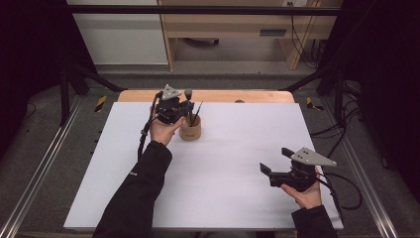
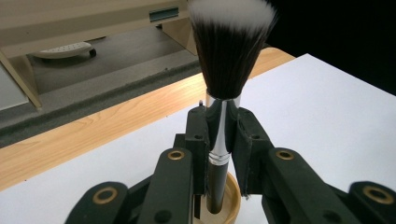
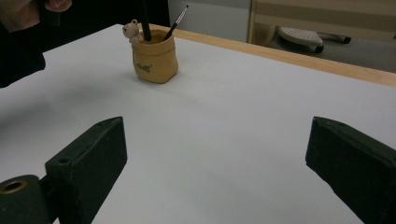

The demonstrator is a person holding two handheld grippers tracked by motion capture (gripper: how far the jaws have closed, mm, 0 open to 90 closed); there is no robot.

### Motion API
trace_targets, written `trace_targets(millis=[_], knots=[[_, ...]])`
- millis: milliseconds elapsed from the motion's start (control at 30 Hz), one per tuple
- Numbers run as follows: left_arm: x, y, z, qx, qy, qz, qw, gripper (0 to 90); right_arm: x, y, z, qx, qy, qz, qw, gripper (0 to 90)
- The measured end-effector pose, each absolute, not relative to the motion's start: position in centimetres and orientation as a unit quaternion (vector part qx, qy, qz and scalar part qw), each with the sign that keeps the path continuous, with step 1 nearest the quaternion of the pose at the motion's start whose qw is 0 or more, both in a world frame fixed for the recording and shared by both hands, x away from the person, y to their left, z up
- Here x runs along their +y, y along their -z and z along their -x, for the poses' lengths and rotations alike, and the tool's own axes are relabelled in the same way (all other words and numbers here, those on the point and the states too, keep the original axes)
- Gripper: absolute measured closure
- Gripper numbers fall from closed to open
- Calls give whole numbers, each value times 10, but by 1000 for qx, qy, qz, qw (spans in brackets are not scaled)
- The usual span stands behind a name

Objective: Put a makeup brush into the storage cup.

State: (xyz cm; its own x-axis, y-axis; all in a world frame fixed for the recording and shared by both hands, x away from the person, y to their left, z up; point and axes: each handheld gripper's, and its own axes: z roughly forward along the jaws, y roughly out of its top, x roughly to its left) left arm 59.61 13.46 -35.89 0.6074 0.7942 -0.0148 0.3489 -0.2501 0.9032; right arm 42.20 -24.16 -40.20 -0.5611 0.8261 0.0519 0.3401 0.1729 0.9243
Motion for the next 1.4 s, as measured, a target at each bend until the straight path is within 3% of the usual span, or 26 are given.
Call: trace_targets(millis=[1400], knots=[[131, 404, -593, 388, -215, -775, 450, 768, -240, 403, -422, 728, -502, -401, 239, 56]])
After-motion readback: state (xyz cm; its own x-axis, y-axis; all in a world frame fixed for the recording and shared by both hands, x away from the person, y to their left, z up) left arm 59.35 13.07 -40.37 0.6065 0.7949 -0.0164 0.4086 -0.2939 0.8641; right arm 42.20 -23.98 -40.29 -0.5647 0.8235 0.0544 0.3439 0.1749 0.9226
